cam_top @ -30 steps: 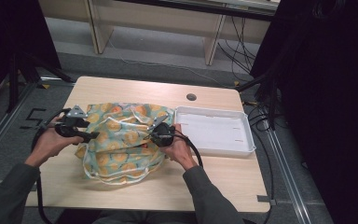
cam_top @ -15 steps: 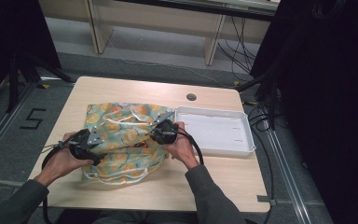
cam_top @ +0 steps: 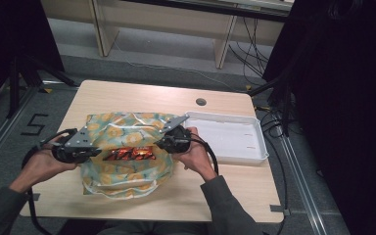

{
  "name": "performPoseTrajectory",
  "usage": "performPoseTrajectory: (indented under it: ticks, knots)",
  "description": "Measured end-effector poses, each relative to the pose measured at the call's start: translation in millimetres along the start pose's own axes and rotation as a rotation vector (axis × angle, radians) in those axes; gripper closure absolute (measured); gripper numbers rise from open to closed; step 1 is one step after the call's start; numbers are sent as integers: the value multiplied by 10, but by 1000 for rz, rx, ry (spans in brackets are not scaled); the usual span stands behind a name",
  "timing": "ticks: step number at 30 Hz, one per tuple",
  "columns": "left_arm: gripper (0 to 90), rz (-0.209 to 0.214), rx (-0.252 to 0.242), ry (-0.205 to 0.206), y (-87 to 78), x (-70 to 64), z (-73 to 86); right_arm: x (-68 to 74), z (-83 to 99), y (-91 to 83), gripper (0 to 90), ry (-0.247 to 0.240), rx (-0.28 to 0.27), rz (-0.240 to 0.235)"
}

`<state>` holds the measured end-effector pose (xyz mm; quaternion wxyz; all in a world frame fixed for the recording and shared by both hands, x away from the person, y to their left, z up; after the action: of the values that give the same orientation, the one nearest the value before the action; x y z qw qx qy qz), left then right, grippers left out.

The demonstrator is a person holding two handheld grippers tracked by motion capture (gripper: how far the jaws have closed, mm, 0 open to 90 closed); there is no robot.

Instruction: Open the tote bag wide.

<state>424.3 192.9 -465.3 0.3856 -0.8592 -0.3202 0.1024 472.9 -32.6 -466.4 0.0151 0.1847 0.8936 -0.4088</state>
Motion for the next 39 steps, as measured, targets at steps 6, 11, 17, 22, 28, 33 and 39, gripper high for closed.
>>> performPoseTrajectory:
  ticks: [6,11,17,22,28,33,39]
  knots:
    - [886,34,-26,-95,14,182,-133,-178,-139,-69,900,5,-57,70]
    - [886,-16,-4,-184,347,527,-131,-433,-70,265,900,-15,22,169]
    - [886,-94,46,-238,737,791,-36,-564,121,652,877,-15,109,192]
    - [887,-73,86,-244,830,823,117,-508,196,650,716,12,113,180]
    - [889,-73,67,-280,797,854,121,-165,-31,200,778,57,-16,65]
    - [889,-63,83,-265,770,840,111,224,63,381,874,6,66,-31]
    - [889,-70,66,-290,771,852,105,474,311,620,900,-59,170,-133]
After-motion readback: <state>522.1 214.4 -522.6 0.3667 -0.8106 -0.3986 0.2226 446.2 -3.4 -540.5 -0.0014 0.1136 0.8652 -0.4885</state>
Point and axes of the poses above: each handheld gripper's, and its own axes: y roughly forward along the jaws, z roughly out of its underside, x roughly to its left, the point moved 9 cm from there along y, roughly forward along the jaws, and after that the axes turned 10 degrees about -y, right-handed, at the moved point
